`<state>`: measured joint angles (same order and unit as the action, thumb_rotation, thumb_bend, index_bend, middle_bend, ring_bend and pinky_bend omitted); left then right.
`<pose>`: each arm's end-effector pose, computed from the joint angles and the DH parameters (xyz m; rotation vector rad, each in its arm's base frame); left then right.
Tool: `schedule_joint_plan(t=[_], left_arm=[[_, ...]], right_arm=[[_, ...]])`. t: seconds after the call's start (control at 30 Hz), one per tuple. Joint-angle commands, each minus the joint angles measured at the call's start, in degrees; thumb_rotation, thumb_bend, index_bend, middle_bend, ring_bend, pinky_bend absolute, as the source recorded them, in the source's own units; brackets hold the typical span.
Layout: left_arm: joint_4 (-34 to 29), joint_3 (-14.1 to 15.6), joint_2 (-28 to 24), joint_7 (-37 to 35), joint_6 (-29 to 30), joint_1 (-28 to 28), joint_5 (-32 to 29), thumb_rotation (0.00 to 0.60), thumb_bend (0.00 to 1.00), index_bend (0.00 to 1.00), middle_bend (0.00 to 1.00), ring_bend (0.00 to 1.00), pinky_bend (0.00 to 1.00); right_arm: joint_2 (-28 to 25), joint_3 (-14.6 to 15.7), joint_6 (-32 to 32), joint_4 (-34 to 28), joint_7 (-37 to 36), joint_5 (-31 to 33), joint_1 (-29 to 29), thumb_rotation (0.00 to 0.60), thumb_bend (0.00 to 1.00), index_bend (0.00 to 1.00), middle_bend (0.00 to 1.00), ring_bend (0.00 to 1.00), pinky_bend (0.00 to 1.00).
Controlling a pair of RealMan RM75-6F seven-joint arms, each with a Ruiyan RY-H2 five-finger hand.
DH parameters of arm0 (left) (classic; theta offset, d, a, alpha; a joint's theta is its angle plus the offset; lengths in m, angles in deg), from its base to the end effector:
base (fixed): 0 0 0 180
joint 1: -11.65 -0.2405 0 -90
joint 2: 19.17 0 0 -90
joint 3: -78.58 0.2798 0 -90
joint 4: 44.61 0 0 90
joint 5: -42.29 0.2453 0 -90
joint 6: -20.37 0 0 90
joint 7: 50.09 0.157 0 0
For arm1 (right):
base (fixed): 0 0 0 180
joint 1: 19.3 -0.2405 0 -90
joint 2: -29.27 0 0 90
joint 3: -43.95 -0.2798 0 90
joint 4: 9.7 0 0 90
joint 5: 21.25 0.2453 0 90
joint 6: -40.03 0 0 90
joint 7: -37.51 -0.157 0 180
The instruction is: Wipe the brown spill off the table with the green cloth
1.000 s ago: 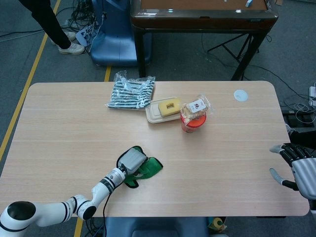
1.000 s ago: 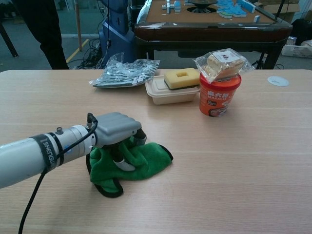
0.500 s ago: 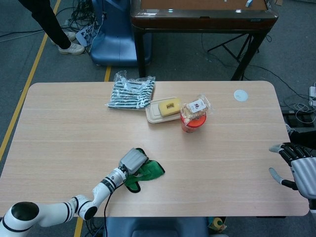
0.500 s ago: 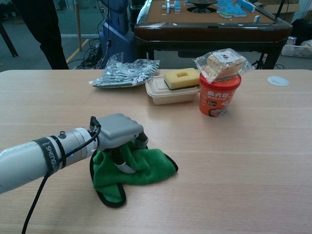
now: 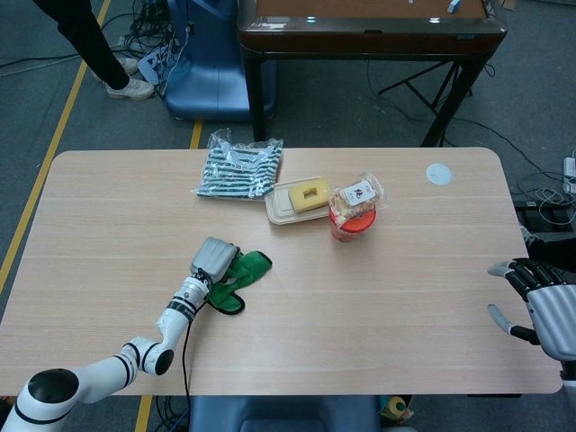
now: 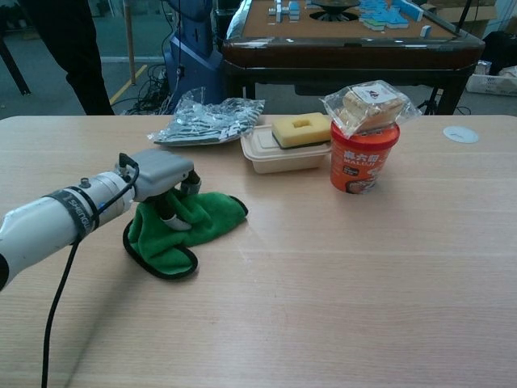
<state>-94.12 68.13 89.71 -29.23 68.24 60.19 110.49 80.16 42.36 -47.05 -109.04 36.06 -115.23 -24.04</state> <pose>-0.1803 0.4301 -0.1378 -1.9302 -0.7034 -0.7152 -0.3160 -0.1900 0.1952 1.5249 -0.7746 0.9189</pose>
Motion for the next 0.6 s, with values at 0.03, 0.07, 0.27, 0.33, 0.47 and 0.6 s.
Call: schedule_joint_plan(t=[0.03,0.07,0.27,0.33,0.47,0.6], left_arm=[[3.5,-1.7,0.2,0.3,-0.5,0.1,-2.1,0.600,0.17,0.53,0.55,0.56,0.89],[3.9,-2.1,0.1,0.2,-0.3,0.1,-2.4,0.600,0.17,0.53,0.55,0.56,0.89],[0.9,-3.6,-4.1,-1.6,3.0,-1.5,-2.5,0.600,0.17,0.53,0.55,0.56,0.89],[-2.3,-3.7,-6.5,-1.6,4.4,-2.5,-2.3,0.600,0.17,0.54,0.55,0.56,0.89],[-8.3,-3.9,-10.7,0.3,6.1,-4.3,-3.5,0.600,0.17,0.51,0.52,0.55,0.86],[-13.1,-4.1,-14.0,2.6,6.6,-5.5,-5.5,0.600,0.17,0.28,0.28,0.35,0.69]], right_arm=[[-0.1,0.0,-0.1,-0.1,0.1,-0.1,0.0,0.600,0.38,0.32,0.32,0.22,0.25],[-0.1,0.0,-0.1,-0.2,0.2,-0.1,0.0,0.600,0.38,0.32,0.32,0.22,0.25],[0.0,0.1,-0.4,-0.3,0.2,-0.6,0.1,0.600,0.38,0.32,0.32,0.22,0.25],[0.1,0.0,-0.3,-0.2,0.0,-0.7,0.0,0.600,0.38,0.32,0.32,0.22,0.25],[0.4,0.0,0.0,0.1,-0.3,-1.0,-0.4,0.600,0.38,0.32,0.32,0.22,0.25],[0.7,0.0,0.4,0.5,-0.7,-1.4,-0.9,0.600,0.38,0.32,0.32,0.22,0.25]])
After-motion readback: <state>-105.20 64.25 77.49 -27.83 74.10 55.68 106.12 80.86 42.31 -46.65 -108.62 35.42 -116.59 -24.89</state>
